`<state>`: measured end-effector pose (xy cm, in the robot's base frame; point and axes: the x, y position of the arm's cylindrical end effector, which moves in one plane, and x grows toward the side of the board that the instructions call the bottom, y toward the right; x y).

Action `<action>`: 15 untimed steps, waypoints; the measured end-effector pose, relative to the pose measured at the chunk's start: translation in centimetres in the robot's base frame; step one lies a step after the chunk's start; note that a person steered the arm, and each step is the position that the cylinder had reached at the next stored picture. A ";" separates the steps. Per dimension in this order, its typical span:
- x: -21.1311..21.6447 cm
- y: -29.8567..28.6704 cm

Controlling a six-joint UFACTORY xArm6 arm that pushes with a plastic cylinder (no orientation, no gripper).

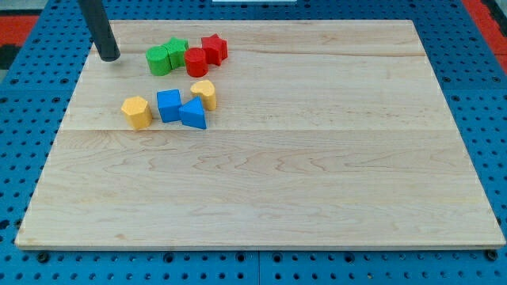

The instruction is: Move green circle left horizontally towards green star

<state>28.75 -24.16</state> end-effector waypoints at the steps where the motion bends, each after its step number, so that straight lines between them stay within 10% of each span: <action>1: 0.0 0.0; 5: 7.4 5.6; 9: 4.7 11.3; 12: -1.6 -0.5; 15: -2.8 15.0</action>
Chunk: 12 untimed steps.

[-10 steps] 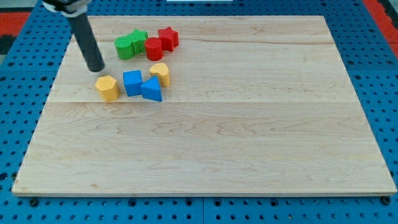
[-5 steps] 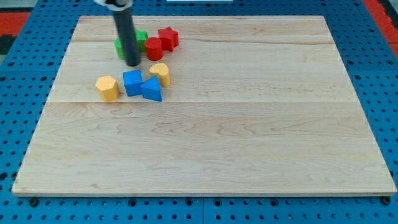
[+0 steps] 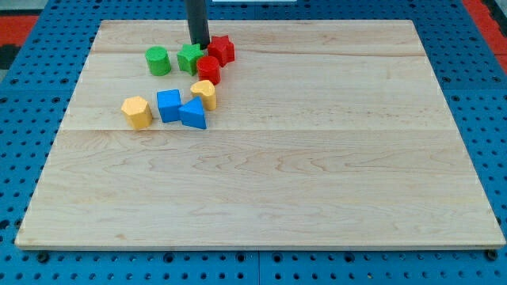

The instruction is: Move green circle left horizontally towards green star

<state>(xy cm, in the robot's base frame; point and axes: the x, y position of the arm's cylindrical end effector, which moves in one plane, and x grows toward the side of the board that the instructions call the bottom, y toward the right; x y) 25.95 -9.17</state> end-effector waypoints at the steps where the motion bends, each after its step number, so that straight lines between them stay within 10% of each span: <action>1: 2.3 -1.4; 6: 0.7 -15.0; 12: 5.0 -13.8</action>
<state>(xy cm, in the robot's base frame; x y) 30.99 -22.95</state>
